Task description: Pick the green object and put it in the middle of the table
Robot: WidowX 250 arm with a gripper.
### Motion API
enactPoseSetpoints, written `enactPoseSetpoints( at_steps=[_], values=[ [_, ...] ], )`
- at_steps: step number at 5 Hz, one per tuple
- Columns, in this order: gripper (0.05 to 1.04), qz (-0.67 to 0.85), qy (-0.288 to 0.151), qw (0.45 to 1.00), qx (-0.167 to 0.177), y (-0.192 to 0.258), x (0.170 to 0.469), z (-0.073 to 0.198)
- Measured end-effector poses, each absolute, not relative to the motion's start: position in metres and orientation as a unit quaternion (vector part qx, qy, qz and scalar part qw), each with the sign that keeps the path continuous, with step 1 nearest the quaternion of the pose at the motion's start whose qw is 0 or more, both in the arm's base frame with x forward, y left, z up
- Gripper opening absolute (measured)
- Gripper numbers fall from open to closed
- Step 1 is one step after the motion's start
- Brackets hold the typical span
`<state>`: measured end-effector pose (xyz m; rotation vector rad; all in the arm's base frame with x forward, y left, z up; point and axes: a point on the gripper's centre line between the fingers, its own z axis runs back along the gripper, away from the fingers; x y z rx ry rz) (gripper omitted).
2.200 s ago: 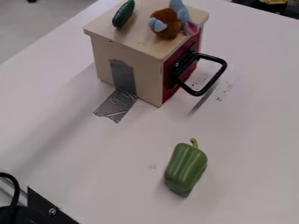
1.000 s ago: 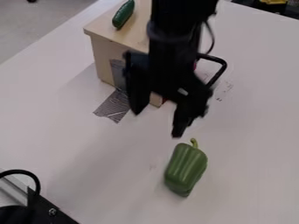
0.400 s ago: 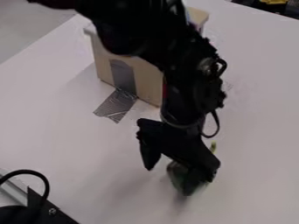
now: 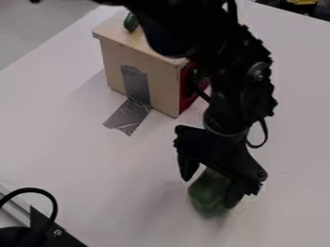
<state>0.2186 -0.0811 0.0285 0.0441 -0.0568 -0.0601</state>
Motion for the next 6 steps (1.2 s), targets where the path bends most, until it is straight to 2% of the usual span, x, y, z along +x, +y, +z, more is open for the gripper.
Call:
enactPoseSetpoints(
  at_steps=[2,3,4,5,6],
  values=[
    [0.970,-0.032,-0.003,0.999,0.038,-0.071,0.223,0.005],
    [0.861,-0.030,-0.004,0.999,0.032,-0.069,0.225,0.004],
    [0.860,-0.044,-0.006,0.998,0.048,-0.065,0.227,0.018],
    [0.860,-0.037,-0.056,0.996,0.056,-0.045,0.235,0.067],
    [0.860,0.018,-0.072,0.996,0.054,-0.001,0.227,0.100]
  ],
)
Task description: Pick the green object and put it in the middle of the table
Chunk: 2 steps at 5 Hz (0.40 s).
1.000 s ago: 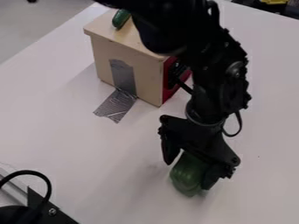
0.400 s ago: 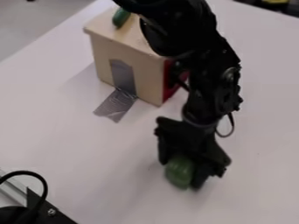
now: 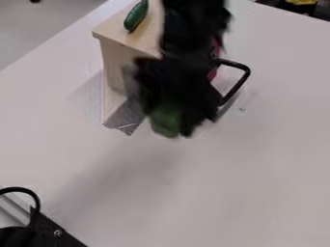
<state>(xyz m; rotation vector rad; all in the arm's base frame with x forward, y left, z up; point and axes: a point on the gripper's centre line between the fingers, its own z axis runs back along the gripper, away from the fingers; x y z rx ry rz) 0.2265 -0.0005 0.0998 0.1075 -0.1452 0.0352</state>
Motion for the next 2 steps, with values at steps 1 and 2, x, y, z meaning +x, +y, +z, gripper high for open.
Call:
enactPoseSetpoints(
  at_steps=[1,2],
  values=[
    [0.860,0.070,-0.044,0.994,0.065,0.044,0.205,0.091],
    [0.860,0.116,0.006,0.991,0.067,0.076,0.187,0.064]
  ],
)
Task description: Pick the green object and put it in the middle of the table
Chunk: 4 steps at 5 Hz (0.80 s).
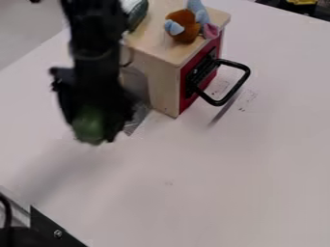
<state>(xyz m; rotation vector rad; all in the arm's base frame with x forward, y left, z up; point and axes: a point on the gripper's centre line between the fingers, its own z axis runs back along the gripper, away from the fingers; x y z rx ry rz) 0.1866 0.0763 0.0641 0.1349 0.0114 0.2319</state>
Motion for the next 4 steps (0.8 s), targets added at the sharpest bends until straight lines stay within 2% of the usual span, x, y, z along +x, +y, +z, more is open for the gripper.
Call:
enactPoseSetpoints(
  at_steps=[1,2,3,4],
  values=[
    [0.860,0.134,0.031,0.989,0.062,0.091,0.172,0.040],
    [0.860,0.132,0.031,0.990,0.046,0.090,0.174,0.016],
    [0.905,0.121,0.035,0.991,0.036,0.089,0.175,0.004],
    [1.007,0.111,0.035,0.993,0.029,0.089,0.176,0.002]
  ],
)
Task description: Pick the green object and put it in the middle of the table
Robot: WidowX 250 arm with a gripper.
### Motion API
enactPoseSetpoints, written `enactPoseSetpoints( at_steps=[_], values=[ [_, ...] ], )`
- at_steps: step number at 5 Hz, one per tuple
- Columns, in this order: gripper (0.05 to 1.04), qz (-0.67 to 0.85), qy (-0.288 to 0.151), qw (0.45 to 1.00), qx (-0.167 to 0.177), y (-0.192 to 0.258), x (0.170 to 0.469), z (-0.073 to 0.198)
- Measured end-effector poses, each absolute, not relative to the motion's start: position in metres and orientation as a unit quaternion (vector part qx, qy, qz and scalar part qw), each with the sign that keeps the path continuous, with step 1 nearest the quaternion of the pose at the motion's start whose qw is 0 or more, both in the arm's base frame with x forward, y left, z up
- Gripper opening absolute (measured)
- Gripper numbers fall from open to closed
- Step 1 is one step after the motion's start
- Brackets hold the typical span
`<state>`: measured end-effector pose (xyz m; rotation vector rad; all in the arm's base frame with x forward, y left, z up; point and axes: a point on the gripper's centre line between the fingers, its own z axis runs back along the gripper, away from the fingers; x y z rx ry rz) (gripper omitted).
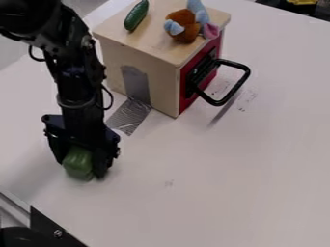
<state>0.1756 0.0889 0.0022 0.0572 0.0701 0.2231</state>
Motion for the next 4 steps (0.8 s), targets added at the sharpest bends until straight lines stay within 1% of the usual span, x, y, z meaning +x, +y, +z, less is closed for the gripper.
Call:
enactPoseSetpoints(
  at_steps=[1,2,4],
  values=[
    [1.000,0.107,0.029,0.993,0.031,0.089,0.176,0.007],
    [1.000,0.106,0.000,0.994,0.037,0.087,0.176,0.037],
    [1.000,0.087,-0.045,0.995,0.025,0.078,0.176,0.090]
  ],
)
